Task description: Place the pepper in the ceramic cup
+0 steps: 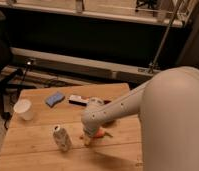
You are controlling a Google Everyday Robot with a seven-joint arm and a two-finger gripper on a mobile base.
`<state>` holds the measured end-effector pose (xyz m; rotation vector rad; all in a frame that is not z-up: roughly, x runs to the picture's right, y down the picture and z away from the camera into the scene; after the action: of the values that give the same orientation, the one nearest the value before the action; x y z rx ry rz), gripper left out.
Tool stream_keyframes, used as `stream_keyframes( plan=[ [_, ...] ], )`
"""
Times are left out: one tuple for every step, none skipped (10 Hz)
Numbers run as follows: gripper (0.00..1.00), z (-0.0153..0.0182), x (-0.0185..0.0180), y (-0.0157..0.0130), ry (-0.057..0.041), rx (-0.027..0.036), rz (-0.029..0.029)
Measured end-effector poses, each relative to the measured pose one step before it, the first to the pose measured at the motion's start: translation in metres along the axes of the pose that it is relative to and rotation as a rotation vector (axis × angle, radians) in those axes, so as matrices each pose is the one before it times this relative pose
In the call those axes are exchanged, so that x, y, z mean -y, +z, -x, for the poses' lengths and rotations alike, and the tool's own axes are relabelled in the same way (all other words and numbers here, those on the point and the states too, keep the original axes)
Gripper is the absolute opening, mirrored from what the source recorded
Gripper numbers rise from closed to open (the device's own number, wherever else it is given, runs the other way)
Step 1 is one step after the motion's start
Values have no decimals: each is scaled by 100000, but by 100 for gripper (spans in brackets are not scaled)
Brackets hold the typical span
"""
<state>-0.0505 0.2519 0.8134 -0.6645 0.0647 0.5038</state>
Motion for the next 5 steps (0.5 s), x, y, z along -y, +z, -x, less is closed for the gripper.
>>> stream_keyframes(
  plan=[
    [45,-46,252,209,542,-242,-101],
    [44,114,353,250,286,-309,-334],
    [44,104,265,133,70,-232,-327],
    [44,61,121,59,-252,-255,-202],
    [44,106,159,74,-403,-503,-256]
  ],
)
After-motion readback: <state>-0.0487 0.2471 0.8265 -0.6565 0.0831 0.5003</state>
